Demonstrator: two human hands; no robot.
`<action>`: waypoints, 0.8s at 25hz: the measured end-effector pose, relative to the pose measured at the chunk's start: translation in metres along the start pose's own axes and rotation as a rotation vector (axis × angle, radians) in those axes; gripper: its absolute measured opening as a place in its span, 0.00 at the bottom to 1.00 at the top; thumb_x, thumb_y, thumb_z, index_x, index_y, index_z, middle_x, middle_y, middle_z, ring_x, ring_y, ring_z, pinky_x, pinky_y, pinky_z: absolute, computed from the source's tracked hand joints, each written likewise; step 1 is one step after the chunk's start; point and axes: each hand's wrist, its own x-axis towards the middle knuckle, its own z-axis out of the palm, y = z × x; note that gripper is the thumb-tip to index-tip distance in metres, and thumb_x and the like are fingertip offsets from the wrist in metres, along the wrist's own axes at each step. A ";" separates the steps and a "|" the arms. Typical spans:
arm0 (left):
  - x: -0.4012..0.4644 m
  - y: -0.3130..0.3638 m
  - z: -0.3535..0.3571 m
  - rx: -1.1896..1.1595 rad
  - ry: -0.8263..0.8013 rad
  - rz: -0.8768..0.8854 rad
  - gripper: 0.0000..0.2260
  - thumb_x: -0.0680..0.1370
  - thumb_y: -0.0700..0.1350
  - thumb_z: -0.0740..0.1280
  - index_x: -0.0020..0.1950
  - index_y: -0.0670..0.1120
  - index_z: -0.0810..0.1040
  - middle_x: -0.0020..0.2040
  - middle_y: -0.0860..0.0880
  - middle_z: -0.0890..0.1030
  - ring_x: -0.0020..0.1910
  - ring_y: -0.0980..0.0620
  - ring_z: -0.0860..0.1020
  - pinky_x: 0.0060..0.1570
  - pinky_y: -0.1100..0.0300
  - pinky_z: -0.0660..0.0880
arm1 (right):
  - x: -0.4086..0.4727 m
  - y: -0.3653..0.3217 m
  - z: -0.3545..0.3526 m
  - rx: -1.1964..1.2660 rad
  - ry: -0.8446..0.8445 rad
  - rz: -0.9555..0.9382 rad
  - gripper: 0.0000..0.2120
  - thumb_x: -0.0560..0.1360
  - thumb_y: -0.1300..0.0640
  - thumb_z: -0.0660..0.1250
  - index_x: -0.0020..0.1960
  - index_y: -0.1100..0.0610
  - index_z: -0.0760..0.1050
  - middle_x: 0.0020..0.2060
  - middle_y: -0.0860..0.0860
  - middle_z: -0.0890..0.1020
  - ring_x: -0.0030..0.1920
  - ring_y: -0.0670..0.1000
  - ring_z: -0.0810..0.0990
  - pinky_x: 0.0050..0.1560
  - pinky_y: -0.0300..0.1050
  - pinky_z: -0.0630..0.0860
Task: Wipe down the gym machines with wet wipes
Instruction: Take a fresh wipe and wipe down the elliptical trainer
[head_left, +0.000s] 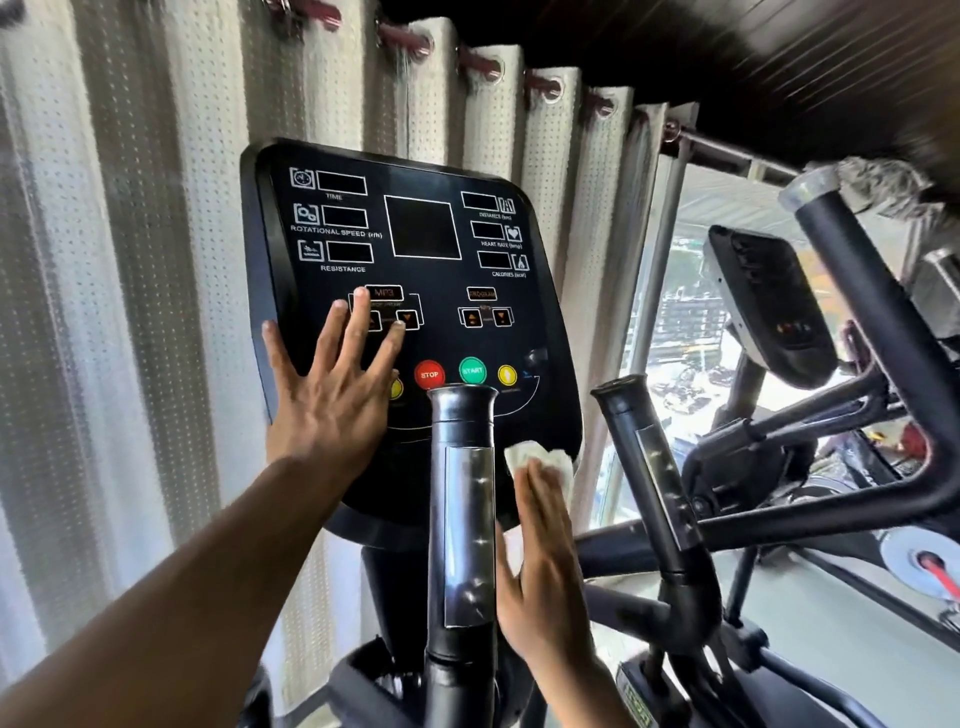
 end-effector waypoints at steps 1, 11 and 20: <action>-0.001 0.000 0.001 0.006 0.006 0.007 0.26 0.87 0.55 0.45 0.84 0.56 0.42 0.83 0.45 0.32 0.83 0.45 0.37 0.73 0.24 0.42 | 0.013 0.002 -0.002 -0.006 0.020 0.060 0.34 0.84 0.39 0.51 0.82 0.61 0.57 0.82 0.54 0.57 0.83 0.51 0.49 0.82 0.51 0.53; -0.004 -0.004 0.012 -0.031 0.159 0.048 0.28 0.86 0.50 0.58 0.85 0.52 0.53 0.85 0.44 0.42 0.84 0.44 0.46 0.74 0.24 0.42 | 0.252 0.000 -0.005 0.017 0.067 0.574 0.34 0.83 0.37 0.54 0.80 0.60 0.60 0.76 0.59 0.68 0.74 0.61 0.68 0.74 0.60 0.66; -0.004 -0.006 0.013 -0.041 0.211 0.073 0.27 0.83 0.52 0.51 0.84 0.51 0.57 0.85 0.43 0.46 0.84 0.43 0.51 0.74 0.24 0.44 | 0.229 0.008 -0.002 -0.207 0.027 0.258 0.31 0.86 0.45 0.51 0.84 0.58 0.49 0.83 0.54 0.51 0.83 0.55 0.50 0.81 0.55 0.54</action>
